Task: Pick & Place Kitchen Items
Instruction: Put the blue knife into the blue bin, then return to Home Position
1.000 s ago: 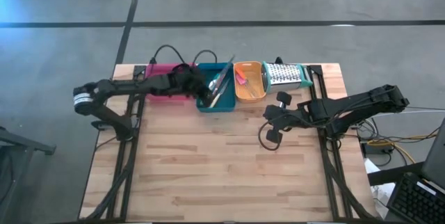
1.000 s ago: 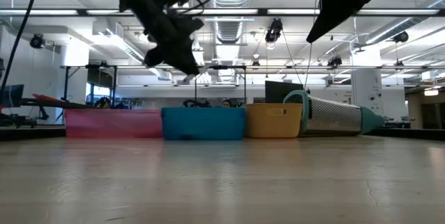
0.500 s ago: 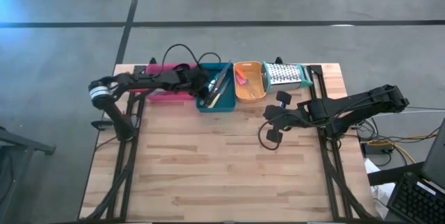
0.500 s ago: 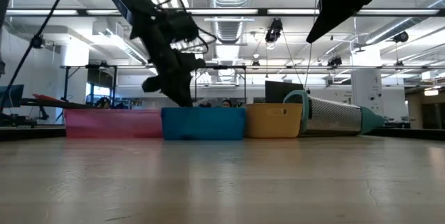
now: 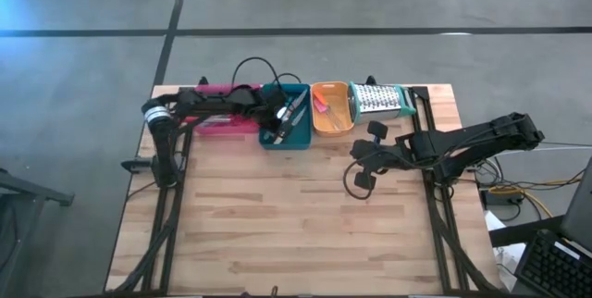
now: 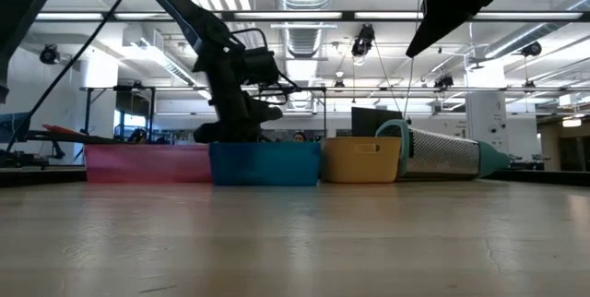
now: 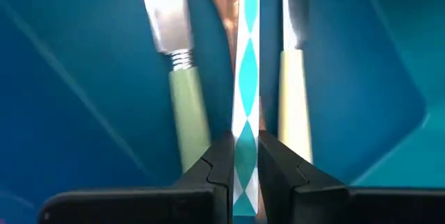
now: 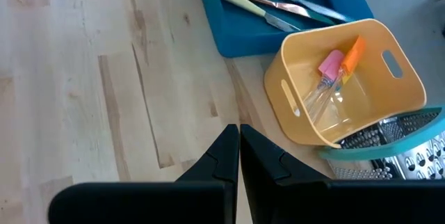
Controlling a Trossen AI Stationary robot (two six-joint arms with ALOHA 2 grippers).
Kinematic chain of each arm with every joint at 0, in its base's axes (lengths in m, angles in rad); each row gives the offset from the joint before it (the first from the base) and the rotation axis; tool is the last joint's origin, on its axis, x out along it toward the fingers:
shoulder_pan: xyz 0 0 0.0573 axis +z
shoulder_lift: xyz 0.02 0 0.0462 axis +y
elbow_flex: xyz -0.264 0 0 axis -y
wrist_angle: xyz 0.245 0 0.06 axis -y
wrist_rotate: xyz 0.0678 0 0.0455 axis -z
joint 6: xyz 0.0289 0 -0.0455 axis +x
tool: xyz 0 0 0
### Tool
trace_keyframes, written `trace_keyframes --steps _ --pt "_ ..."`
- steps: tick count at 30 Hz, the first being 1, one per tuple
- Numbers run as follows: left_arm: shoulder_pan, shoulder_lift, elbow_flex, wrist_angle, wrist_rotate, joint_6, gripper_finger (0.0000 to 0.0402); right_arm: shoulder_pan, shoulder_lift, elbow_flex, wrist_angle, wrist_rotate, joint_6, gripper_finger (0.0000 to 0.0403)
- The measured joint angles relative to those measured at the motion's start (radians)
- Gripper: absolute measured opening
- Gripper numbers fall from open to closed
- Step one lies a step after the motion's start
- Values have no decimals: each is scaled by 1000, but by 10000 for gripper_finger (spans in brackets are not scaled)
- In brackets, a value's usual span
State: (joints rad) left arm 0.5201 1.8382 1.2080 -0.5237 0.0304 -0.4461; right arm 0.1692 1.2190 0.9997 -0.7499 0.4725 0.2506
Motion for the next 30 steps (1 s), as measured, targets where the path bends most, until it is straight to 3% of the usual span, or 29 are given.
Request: trace_keyframes --steps 5,12,16,23,27,30 --pt "0 20 44 -6 39 12 51 1 0 -2 -1 0 0 8" --pt "0 -15 82 -51 40 32 195 1 0 -5 -1 0 0 8" --pt "-1 -32 116 -126 57 30 249 1 0 -5 1 0 0 8" --pt "-55 -137 145 -208 132 46 264 1 0 -5 10 -1 12 8" --pt "-166 -234 121 -172 64 98 265 2 0 -6 53 -7 42 8" --pt "-292 -311 91 -135 -48 134 264 12 0 -6 92 -10 38 8"
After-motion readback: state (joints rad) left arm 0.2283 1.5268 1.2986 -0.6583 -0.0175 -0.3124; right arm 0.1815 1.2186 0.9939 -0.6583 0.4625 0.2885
